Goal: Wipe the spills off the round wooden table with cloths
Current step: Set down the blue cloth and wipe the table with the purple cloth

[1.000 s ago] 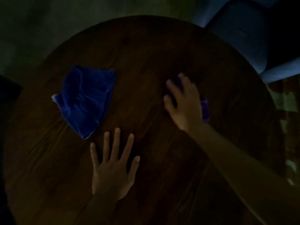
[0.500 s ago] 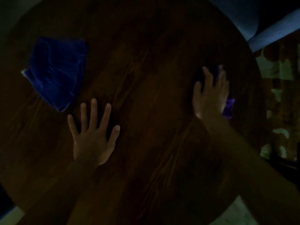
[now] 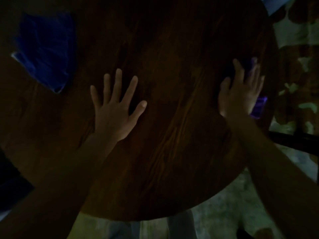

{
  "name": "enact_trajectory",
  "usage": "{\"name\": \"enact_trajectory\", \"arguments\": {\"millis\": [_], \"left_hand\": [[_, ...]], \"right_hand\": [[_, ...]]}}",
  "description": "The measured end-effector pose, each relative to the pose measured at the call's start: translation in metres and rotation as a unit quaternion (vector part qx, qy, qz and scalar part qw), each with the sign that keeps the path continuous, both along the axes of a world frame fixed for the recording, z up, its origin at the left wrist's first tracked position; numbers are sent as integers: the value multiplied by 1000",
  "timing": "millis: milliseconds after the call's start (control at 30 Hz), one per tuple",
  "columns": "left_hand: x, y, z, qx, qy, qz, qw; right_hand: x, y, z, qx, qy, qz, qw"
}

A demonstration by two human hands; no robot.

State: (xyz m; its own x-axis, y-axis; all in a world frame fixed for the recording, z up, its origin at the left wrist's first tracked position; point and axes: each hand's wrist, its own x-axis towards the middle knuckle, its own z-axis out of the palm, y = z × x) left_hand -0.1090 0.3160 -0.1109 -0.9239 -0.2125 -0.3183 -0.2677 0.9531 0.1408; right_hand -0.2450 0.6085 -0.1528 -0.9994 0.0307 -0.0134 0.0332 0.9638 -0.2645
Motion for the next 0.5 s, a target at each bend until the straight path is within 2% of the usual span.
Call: {"name": "enact_trajectory", "arguments": {"millis": [33,67,100,133,200,233,267,300,367,433,467,500], "left_hand": [[-6,4,-2,0,4,-7,1000],[-11,7,-4,0,6,-17,1000],[-15,8,-7,-2,8,-28,1000],[-18,8,-11,-6,9,-39,999],[-22,7,-17,-20,0,-65,998],[-22,8,-20,-21,-7,-76,997],[-23,8,-24,-20,-10,-78,997],[-23,9,-26,-20,-8,-74,997],[-23,12,-28,-25,2,-68,997],[-23,14,-30,-28,12,-64,997],[-22,14,-30,-26,17,-63,998],[-21,13,-31,-26,21,-63,997]], "right_hand": [[20,-18,4,3,15,-6,1000],[52,-31,7,-15,22,72,997],[97,-37,9,-40,11,219,975],[145,-33,8,-46,-19,394,918],[213,-1,17,2,-87,658,748],[212,25,17,26,-94,725,682],[193,50,13,23,-87,747,658],[163,71,9,25,-79,729,679],[95,106,3,21,-79,589,804],[40,121,6,7,-36,360,932],[27,113,7,8,-24,220,975],[29,93,11,18,-25,103,994]]}}
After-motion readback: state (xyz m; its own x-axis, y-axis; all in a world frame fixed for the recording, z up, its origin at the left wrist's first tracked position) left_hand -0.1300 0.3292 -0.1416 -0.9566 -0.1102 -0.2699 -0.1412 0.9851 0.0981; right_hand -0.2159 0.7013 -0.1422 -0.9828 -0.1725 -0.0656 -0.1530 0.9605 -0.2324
